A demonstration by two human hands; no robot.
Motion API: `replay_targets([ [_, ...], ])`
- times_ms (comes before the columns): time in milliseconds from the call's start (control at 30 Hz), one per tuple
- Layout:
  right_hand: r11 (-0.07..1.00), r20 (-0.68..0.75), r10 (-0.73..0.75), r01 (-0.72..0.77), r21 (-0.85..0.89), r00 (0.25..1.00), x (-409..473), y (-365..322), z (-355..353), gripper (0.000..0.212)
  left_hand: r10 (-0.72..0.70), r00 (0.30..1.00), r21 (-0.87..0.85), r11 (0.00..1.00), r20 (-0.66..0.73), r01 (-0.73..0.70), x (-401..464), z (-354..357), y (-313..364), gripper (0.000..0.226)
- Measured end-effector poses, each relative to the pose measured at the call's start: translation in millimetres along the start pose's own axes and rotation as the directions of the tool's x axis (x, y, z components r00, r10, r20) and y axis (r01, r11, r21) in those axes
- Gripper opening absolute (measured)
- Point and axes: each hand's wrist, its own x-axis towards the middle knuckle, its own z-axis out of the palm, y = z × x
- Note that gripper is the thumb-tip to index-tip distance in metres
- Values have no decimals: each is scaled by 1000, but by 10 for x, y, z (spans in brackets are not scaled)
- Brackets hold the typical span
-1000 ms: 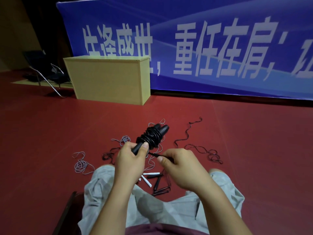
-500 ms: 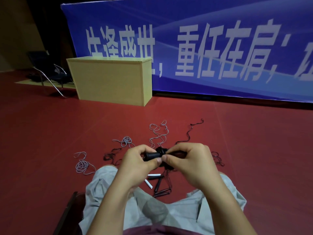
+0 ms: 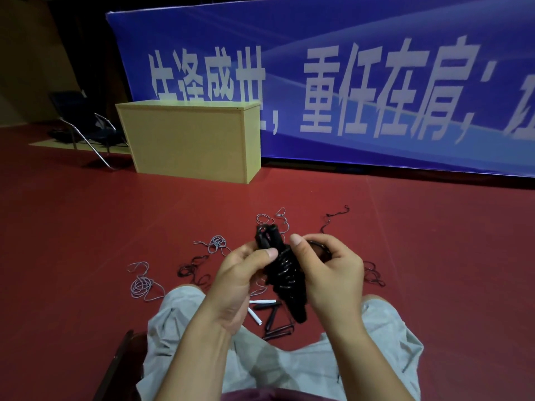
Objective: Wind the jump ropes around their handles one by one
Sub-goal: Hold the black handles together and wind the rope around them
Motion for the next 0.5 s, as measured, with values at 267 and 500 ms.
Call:
replay_targets([
  [267, 990, -57, 106, -100, 103, 993, -27, 35, 128, 12, 17, 999, -52, 998, -39, -19, -26, 163, -85, 26],
  [500, 980, -18, 144, -140, 140, 989, -24, 23, 138, 12, 78, 996, 88, 993, -34, -75, -9, 102, -69, 27],
])
